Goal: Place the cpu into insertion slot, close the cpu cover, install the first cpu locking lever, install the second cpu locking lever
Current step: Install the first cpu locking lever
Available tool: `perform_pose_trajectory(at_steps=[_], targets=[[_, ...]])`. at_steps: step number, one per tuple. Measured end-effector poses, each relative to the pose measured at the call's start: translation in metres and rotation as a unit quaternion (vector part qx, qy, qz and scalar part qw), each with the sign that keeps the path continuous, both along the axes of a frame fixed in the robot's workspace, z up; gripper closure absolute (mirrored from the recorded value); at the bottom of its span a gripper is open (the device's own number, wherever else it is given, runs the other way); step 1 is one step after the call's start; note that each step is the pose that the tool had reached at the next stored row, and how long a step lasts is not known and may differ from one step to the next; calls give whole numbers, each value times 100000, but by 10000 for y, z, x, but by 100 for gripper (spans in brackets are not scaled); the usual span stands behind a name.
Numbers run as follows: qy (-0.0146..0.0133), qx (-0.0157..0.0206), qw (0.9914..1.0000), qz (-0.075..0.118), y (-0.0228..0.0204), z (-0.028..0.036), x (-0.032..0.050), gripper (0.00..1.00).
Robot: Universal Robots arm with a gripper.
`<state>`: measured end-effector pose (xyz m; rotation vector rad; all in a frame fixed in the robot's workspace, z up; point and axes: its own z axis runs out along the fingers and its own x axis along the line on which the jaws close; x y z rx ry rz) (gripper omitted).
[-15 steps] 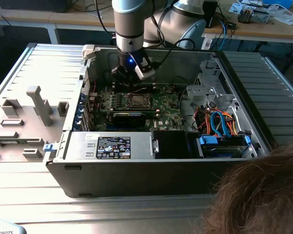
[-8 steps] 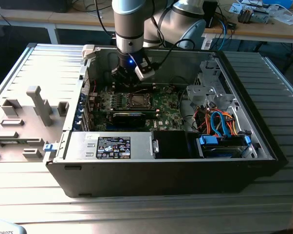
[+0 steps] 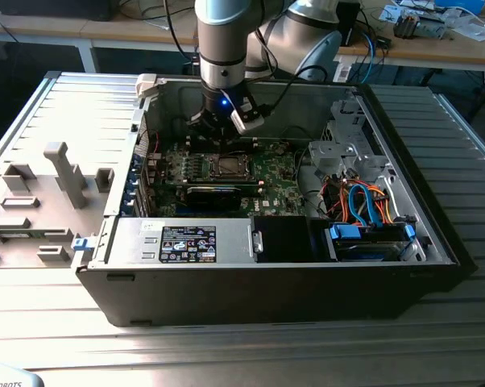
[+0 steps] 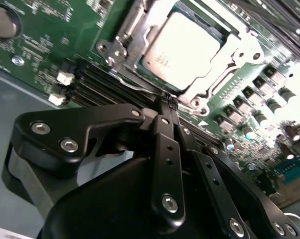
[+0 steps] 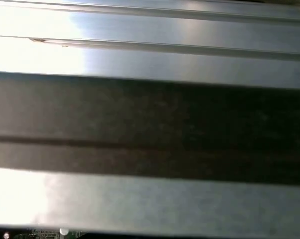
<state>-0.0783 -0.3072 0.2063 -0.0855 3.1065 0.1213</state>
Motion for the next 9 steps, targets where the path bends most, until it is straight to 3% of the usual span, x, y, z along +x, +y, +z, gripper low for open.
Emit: perform_pose_trajectory(at_steps=[9], targets=[[202, 5, 100000, -7, 0, -11, 136, 89]])
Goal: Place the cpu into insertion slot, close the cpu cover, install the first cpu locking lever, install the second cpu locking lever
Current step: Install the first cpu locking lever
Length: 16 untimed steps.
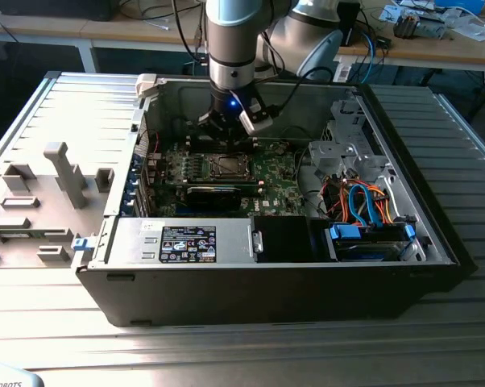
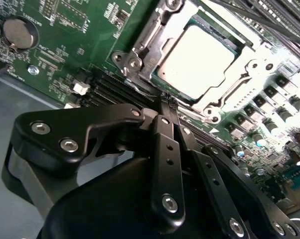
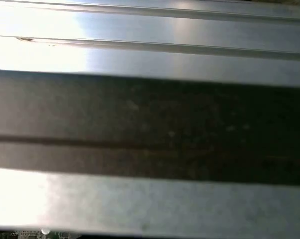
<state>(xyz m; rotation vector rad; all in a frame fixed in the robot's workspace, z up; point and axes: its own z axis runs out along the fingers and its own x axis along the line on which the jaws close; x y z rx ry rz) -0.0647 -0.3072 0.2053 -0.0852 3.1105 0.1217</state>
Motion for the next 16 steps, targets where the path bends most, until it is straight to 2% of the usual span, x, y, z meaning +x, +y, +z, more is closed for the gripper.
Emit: perform_pose_trajectory(at_steps=[16], targets=[[229, -11, 100000, 2, -4, -24, 151, 89]])
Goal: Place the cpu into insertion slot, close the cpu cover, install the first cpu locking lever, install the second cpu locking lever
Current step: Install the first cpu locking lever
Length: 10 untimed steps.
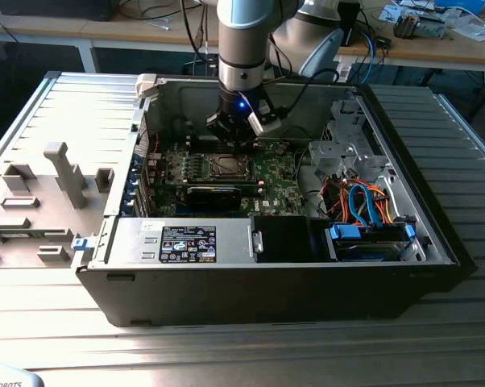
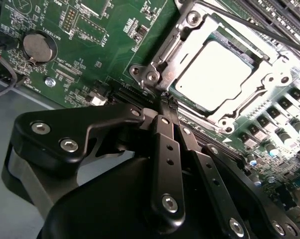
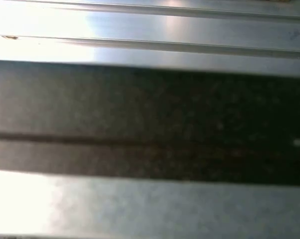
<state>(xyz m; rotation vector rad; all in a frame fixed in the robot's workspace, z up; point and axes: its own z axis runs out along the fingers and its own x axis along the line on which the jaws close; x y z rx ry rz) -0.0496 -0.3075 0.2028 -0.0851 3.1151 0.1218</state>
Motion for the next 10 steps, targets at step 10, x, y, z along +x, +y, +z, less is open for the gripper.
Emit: perform_pose_trajectory(at_steps=[10], targets=[[26, 1082, 99994, 4, 3, -17, 14, 89]])
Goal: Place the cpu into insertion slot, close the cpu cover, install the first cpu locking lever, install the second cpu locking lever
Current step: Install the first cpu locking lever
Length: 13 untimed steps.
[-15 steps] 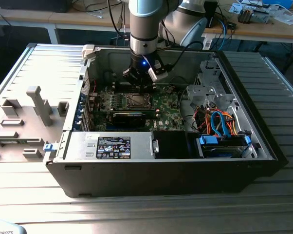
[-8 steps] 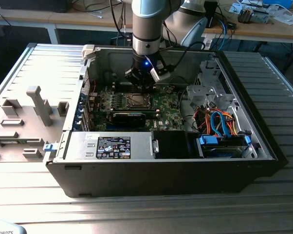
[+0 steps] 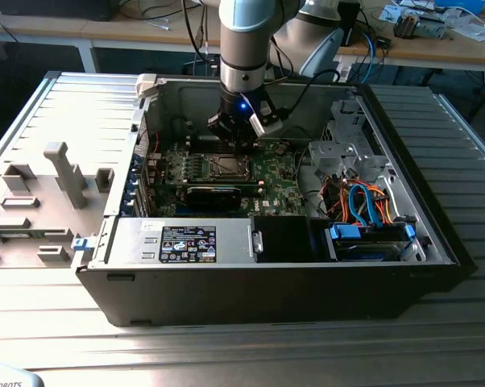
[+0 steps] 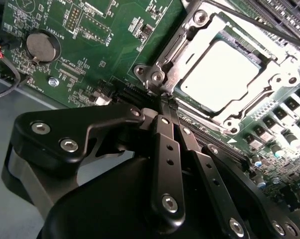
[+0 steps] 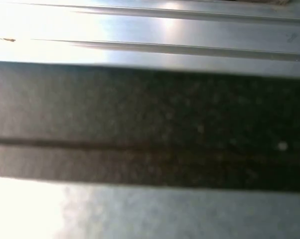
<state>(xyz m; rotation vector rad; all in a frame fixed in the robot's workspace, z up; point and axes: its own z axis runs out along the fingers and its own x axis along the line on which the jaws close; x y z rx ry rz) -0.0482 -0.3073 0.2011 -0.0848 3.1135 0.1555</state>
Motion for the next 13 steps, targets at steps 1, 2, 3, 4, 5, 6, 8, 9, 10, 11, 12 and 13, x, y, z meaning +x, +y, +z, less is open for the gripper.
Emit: perform_pose_trajectory(at_steps=[1, 2, 3, 4, 5, 6, 8, 9, 10, 11, 12, 13], targets=[[-3, 149, 100000, -3, 2, -1, 0, 89], [-11, 170, 100000, -3, 3, 2, 0, 89], [-47, 228, 100000, -7, 5, 22, 1, 89], [-32, 184, 100000, -6, 4, 52, 1, 89], [-18, 150, 100000, -4, 3, 105, 0, 89], [-23, 133, 100000, -6, 2, 128, 0, 89], [-11, -52, 100000, -8, -3, 155, -1, 89], [-19, -156, 100000, 3, -9, 157, 0, 89], [-17, -334, 99999, 6, -20, 159, 0, 89], [-17, -460, 99999, -3, -31, 160, 0, 89], [-15, -623, 99998, -5, -55, 160, 0, 89], [-14, -698, 99998, -5, -71, 160, 0, 89]])
